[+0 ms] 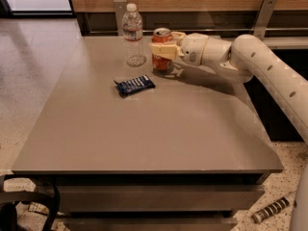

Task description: Move coke can near water bottle

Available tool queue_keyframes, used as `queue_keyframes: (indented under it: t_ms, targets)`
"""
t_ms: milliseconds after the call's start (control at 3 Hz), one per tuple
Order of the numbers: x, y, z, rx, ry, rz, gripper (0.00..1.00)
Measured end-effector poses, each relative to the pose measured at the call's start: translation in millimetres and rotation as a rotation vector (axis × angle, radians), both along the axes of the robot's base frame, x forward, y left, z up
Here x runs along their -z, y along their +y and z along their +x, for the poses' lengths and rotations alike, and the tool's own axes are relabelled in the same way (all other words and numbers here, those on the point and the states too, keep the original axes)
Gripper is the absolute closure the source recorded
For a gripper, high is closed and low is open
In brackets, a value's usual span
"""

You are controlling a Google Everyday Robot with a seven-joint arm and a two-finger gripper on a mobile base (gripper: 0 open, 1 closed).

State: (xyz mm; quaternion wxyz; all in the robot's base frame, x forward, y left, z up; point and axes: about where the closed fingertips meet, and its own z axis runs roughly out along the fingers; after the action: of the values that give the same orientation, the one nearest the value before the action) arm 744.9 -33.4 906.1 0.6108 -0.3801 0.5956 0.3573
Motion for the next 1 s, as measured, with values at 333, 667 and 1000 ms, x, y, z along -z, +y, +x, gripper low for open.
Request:
queue_keyframes:
  t_ms: [333,667,1000]
  targets:
    - [5,-2,2,0.008,-0.010,-0.019,1.00]
    - [15,2,6,0.009,-0.017,-0.014,1.00]
    - [14,4,5,0.005,-0.016,-0.014,0.83]
